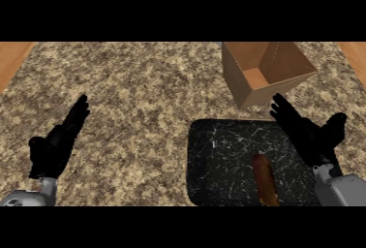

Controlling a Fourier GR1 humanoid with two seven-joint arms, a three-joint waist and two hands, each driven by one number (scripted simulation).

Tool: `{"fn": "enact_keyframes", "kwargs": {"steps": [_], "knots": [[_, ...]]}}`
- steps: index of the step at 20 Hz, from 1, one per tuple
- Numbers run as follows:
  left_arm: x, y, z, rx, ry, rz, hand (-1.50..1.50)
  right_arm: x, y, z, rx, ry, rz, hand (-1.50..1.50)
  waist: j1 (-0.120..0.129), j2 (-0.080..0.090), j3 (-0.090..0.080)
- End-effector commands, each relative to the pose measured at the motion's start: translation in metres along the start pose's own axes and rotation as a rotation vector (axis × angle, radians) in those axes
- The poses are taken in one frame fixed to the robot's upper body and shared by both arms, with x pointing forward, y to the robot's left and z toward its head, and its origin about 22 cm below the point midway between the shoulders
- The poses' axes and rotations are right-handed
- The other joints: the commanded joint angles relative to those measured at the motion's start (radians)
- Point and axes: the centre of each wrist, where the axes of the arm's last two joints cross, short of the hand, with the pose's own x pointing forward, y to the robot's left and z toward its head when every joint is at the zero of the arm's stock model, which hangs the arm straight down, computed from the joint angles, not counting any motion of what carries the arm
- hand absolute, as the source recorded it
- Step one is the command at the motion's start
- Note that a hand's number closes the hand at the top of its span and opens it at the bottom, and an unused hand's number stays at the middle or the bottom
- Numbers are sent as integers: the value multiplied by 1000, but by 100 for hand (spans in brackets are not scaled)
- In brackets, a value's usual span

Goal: Pick the sweet potato from the tray and place it in the cardboard box

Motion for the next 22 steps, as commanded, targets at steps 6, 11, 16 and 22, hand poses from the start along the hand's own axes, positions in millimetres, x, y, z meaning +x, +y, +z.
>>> {"fn": "enact_keyframes", "kwargs": {"steps": [6,11,16,22], "knots": [[-14,85,1,326,68,-298,0,56,24,15,203,-94,493,-150,-12,3,-8],[-24,80,5,299,119,-262,0,36,-12,50,342,-81,1075,-150,-40,3,-4],[-31,89,1,295,119,-245,0,29,-47,66,371,-268,790,-150,-24,12,-4],[-32,80,-5,294,125,-267,0,78,-42,64,411,-277,1168,-150,-18,10,-5]]}}
